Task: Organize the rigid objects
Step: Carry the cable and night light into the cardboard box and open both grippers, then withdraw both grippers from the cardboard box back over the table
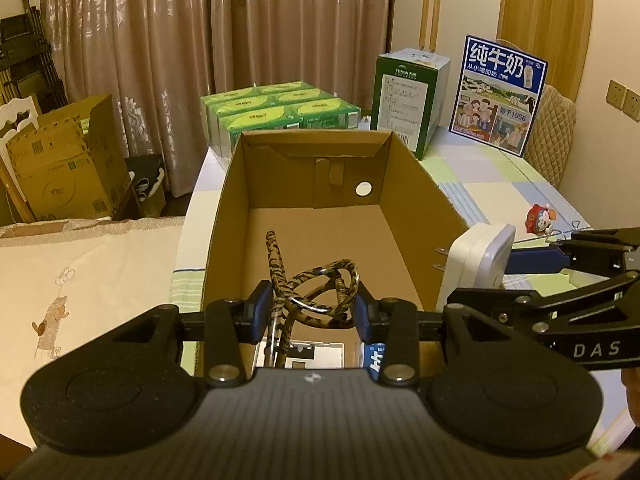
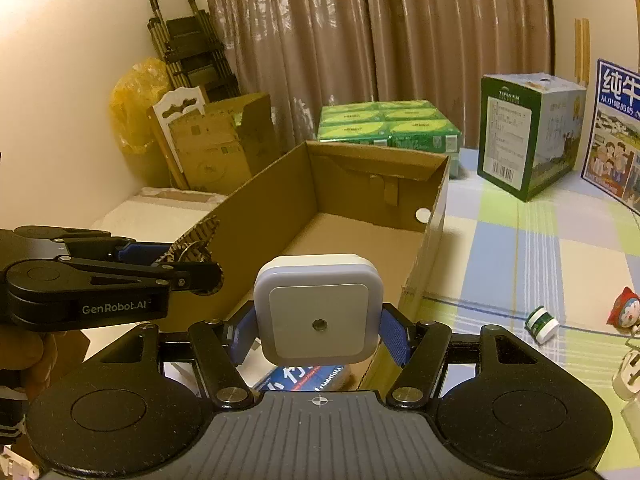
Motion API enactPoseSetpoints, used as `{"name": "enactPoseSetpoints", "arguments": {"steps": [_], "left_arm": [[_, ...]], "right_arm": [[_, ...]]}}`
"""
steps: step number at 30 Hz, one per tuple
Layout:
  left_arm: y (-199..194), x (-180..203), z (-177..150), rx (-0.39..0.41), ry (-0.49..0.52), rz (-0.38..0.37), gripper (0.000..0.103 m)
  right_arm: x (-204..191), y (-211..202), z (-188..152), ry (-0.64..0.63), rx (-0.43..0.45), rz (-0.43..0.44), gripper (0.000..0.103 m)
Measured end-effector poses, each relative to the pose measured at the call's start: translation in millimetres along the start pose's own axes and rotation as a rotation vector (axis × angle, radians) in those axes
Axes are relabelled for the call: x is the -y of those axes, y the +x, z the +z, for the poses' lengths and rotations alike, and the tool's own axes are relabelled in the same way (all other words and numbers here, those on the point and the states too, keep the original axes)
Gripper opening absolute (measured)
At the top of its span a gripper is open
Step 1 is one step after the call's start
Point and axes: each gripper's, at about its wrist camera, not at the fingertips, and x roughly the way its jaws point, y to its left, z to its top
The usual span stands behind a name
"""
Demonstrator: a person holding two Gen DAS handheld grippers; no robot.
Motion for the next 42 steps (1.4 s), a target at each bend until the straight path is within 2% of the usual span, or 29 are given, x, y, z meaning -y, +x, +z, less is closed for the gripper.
{"name": "enactPoseSetpoints", "arguments": {"steps": [6, 31, 42], "left_arm": [[5.1, -0.6, -2.9, -0.010, -0.003, -0.001, 0.033], [2.3, -4.4, -3.1, -0.001, -0.018, 0.008, 0.033], [-1.8, -5.6, -4.1, 0.003, -0.028, 0.014, 0.033]], "right_arm": [[-1.2, 2.4, 0.1, -0.008, 0.003, -0.002, 0.061], [-0.3, 1.5, -2.1, -0.005, 0.007, -0.003, 0.061], [6.6, -4.6, -0.6, 0.036, 0.029, 0.018, 0.062]]}}
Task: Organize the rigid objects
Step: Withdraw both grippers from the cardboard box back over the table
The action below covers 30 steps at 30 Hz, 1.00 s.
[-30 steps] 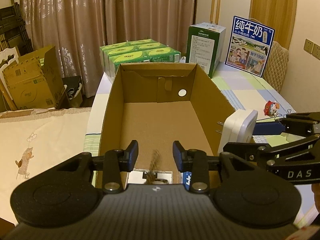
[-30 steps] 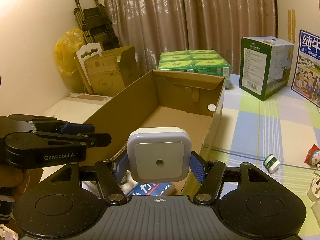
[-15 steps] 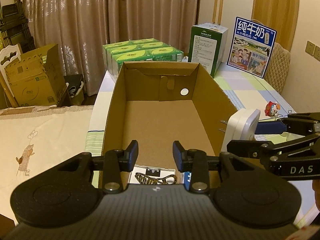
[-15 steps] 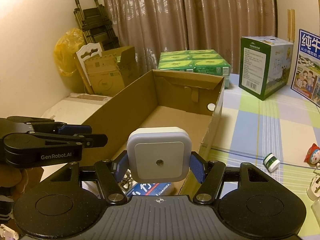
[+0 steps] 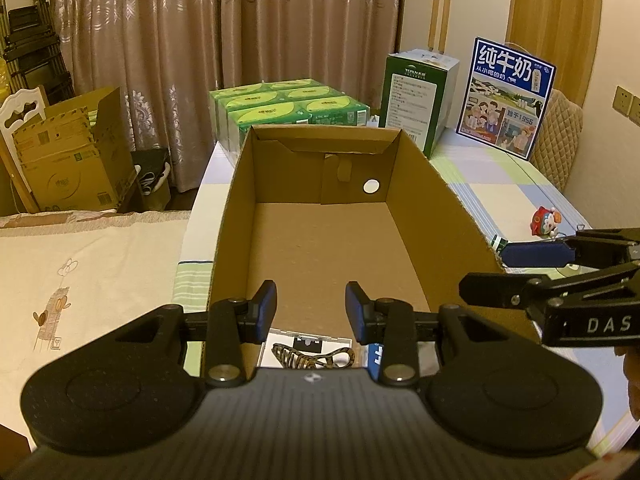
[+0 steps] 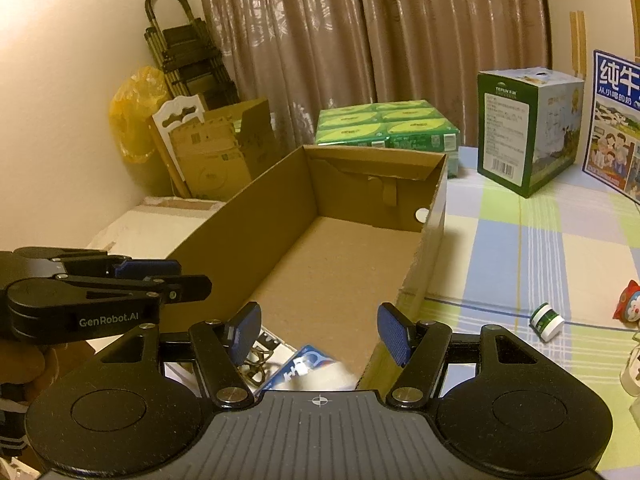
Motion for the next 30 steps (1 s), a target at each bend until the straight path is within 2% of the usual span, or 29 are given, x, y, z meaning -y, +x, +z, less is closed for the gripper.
{"name": "enactPoseSetpoints", "arguments": {"steps": [6, 15, 30], "left_arm": [[-9.0, 4.1, 0.5, 0.012, -0.011, -0.002, 0.033], [-36.9, 25.6, -0.1, 0.039, -0.047, -0.027, 0.033], [-80.8, 100.6, 4.9, 0.079, -0.026, -0.100, 0.033]], "right_arm": [[4.8, -14.3, -0.8, 0.021, 0.018, 0.002, 0.062], [9.6, -59.5, -6.6, 0.043, 0.053, -0.024, 0.062], [52.9, -152.1, -24.8, 0.110, 0.108, -0.126, 0.062]]}}
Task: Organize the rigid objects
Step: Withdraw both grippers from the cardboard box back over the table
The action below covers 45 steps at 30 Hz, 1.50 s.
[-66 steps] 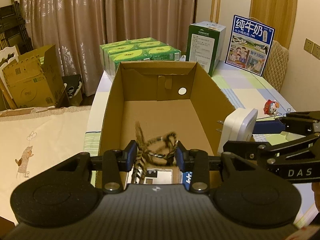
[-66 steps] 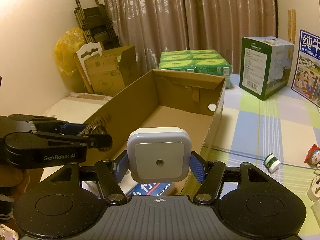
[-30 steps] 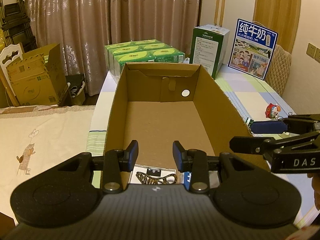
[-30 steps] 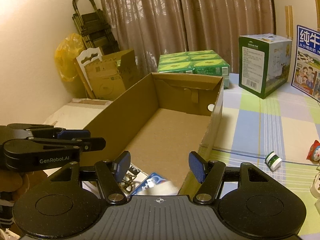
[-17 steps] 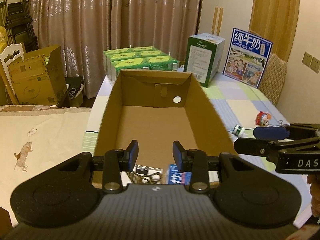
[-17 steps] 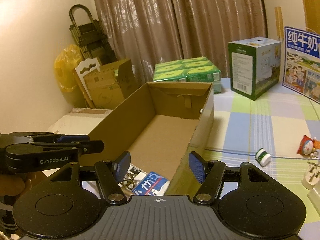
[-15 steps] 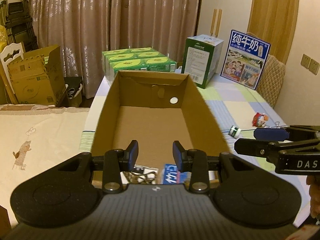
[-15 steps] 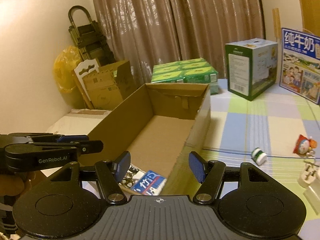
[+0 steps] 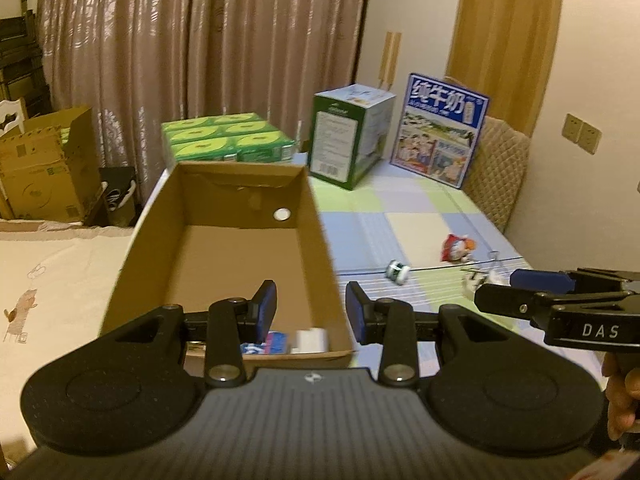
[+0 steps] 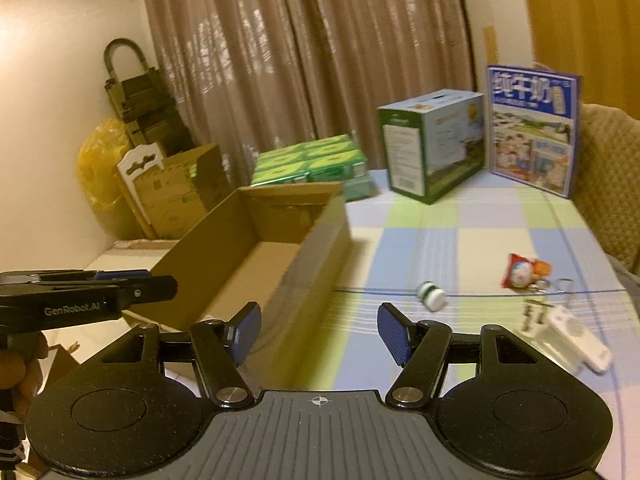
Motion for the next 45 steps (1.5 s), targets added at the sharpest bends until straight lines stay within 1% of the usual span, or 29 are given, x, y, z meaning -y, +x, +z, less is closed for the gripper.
{"name": "enactPoseSetpoints", "arguments": {"steps": [7, 9, 14, 16, 18, 27, 38, 45], "left_arm": [[-9.3, 38.4, 3.8, 0.013, 0.036, -0.025, 0.034], [-8.8, 47.9, 4.2, 0.012, 0.047, -0.026, 0.042], [-6.9, 69.4, 3.7, 0.009, 0.076, -0.034, 0.050], [-5.6, 77.8, 3.2, 0.010, 0.083, -0.042, 0.056], [-5.3, 83.8, 2.0, 0.014, 0.086, -0.059, 0.064], [9.2, 109.1, -6.4, 0.002, 0.092, -0.109, 0.079], [46.6, 138.7, -21.9, -0.037, 0.111, -0.136, 0.083], [79.5, 157.2, -31.5, -0.067, 0.143, -0.149, 0.083]], "right_arm": [[27.3, -35.9, -0.8, 0.021, 0.031, -0.048, 0.062], [34.7, -44.8, -1.5, 0.028, 0.040, -0.061, 0.062], [54.1, -60.8, -5.5, 0.047, 0.049, -0.092, 0.062], [60.8, -65.6, -8.2, 0.052, 0.049, -0.102, 0.062], [67.9, -69.0, -10.5, 0.055, 0.048, -0.111, 0.062], [104.2, -85.5, -32.4, 0.102, 0.038, -0.171, 0.062], [147.8, -87.7, -56.9, 0.138, 0.007, -0.243, 0.062], [170.2, -70.9, -65.6, 0.111, -0.022, -0.266, 0.062]]}}
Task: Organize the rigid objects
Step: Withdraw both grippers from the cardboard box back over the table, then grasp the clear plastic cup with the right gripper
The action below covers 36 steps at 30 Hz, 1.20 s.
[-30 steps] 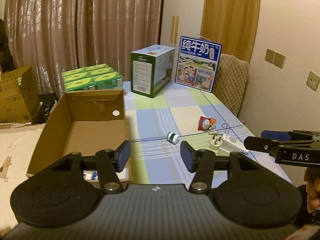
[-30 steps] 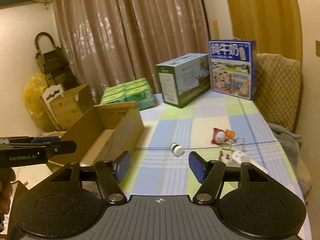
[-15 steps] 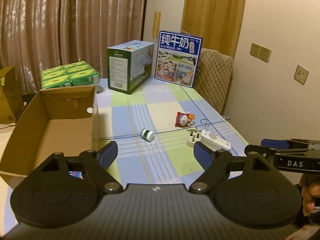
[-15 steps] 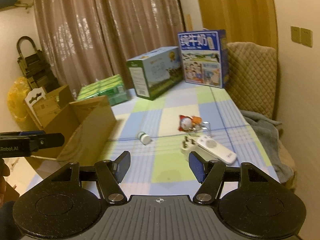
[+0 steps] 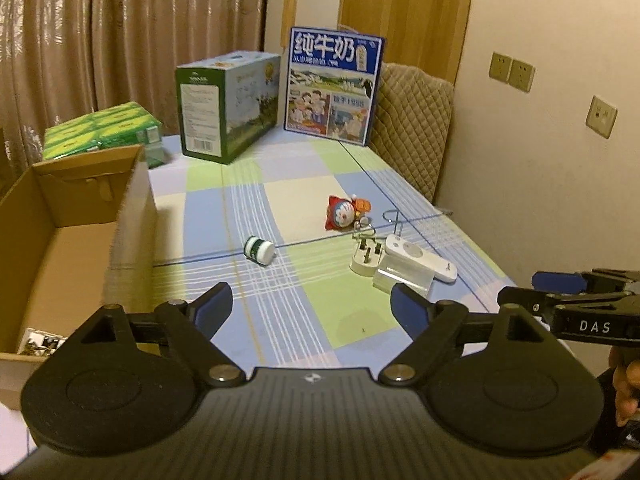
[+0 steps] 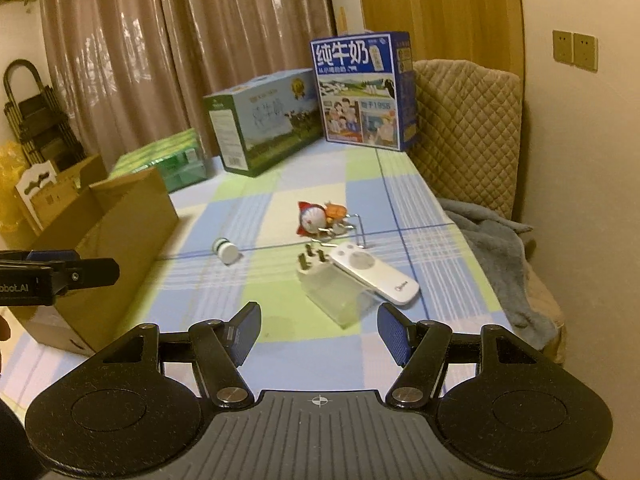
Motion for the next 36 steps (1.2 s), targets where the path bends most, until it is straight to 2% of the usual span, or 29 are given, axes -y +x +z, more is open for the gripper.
{"name": "enactPoseSetpoints", "arguments": {"steps": [12, 18, 21, 24, 36], "left_arm": [[74.4, 1.6, -10.4, -0.053, 0.061, 0.002, 0.084], [103.6, -3.3, -19.4, -0.071, 0.089, -0.004, 0.084], [116.3, -9.2, -24.1, -0.091, 0.072, -0.019, 0.084], [125.6, -15.6, -27.8, -0.113, 0.029, -0.047, 0.083], [144.9, -20.5, -28.7, -0.116, 0.024, -0.074, 0.083]], "right_arm": [[17.9, 69.0, 10.1, -0.174, -0.039, 0.050, 0.062], [17.7, 114.4, 13.7, -0.277, -0.100, 0.095, 0.062], [16.7, 134.0, 14.3, -0.320, -0.118, 0.097, 0.062], [18.8, 152.2, 15.1, -0.330, -0.146, 0.100, 0.062], [23.7, 191.1, 11.9, -0.326, -0.238, 0.105, 0.062]]}}
